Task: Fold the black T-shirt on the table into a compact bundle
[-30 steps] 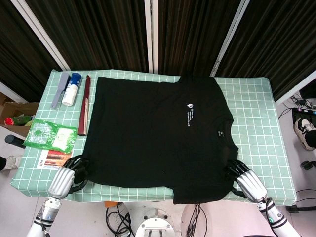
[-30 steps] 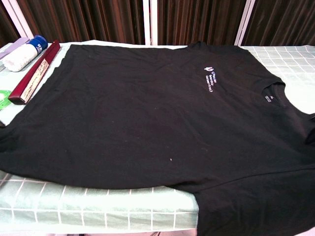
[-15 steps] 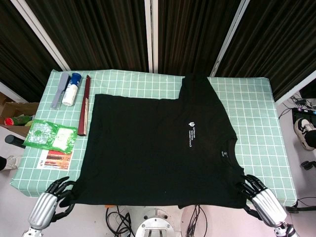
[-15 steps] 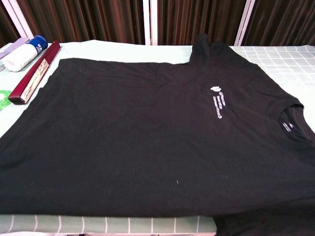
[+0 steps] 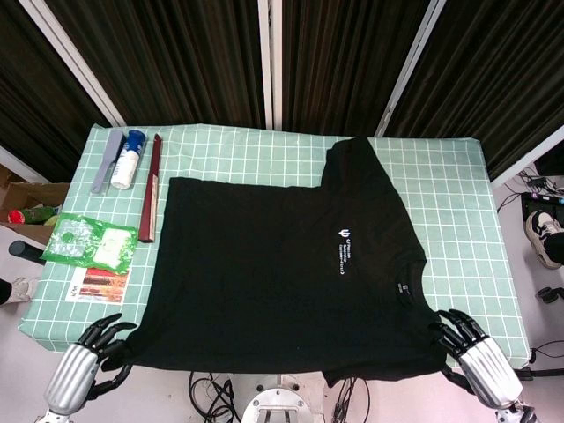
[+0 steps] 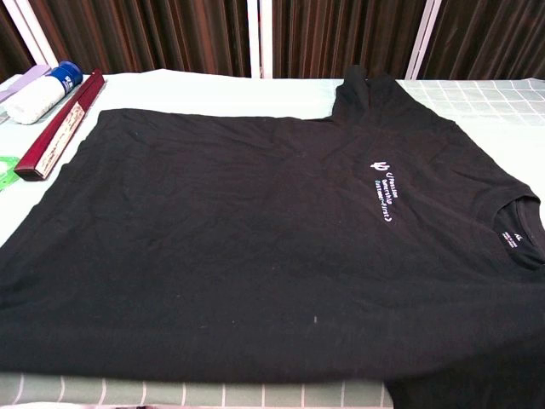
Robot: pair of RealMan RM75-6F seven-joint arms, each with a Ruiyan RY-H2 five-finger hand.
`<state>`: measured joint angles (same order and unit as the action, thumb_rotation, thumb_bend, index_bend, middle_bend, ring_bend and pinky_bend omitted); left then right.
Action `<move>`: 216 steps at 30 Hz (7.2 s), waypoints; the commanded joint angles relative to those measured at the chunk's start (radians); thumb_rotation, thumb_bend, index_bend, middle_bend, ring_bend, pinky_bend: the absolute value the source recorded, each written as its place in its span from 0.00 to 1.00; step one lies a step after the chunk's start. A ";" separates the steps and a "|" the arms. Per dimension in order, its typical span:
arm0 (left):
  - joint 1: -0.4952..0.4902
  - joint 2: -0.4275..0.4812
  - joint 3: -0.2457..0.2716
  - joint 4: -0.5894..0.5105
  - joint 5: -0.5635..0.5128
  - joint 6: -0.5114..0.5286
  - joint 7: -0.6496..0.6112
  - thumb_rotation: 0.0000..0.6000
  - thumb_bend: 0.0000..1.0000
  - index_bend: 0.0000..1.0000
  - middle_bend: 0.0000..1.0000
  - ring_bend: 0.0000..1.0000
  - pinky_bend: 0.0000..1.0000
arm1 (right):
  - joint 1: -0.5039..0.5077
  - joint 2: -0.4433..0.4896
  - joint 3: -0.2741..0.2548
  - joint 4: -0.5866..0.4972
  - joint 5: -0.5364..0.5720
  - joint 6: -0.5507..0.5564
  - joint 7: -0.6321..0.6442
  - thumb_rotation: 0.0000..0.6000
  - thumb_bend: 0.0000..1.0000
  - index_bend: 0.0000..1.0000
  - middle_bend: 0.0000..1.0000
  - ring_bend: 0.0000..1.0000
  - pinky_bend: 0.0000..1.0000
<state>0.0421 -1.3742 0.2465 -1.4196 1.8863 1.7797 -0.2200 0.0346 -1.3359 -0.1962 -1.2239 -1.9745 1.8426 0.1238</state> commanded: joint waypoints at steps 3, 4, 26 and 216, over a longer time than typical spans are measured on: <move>-0.148 0.092 -0.170 -0.187 -0.085 -0.122 0.051 1.00 0.50 0.63 0.28 0.15 0.20 | 0.106 0.037 0.103 -0.084 0.075 -0.116 -0.003 1.00 0.58 0.79 0.38 0.17 0.23; -0.166 0.100 -0.192 -0.202 -0.103 -0.142 0.050 1.00 0.51 0.63 0.28 0.15 0.19 | 0.122 0.043 0.117 -0.096 0.088 -0.137 -0.001 1.00 0.58 0.79 0.38 0.17 0.23; -0.570 0.153 -0.479 -0.091 -0.589 -0.782 0.000 1.00 0.52 0.64 0.26 0.14 0.18 | 0.381 -0.007 0.349 -0.122 0.424 -0.556 -0.029 1.00 0.58 0.77 0.36 0.17 0.16; -0.067 -0.390 -0.122 0.458 -0.272 -0.135 0.123 1.00 0.37 0.10 0.11 0.07 0.19 | 0.118 -0.094 0.028 0.073 0.224 -0.317 -0.019 1.00 0.00 0.01 0.10 0.00 0.00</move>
<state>-0.0231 -1.7843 0.1288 -0.9294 1.6096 1.6471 -0.1093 0.1473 -1.4644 -0.1697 -1.0982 -1.7423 1.5280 0.1349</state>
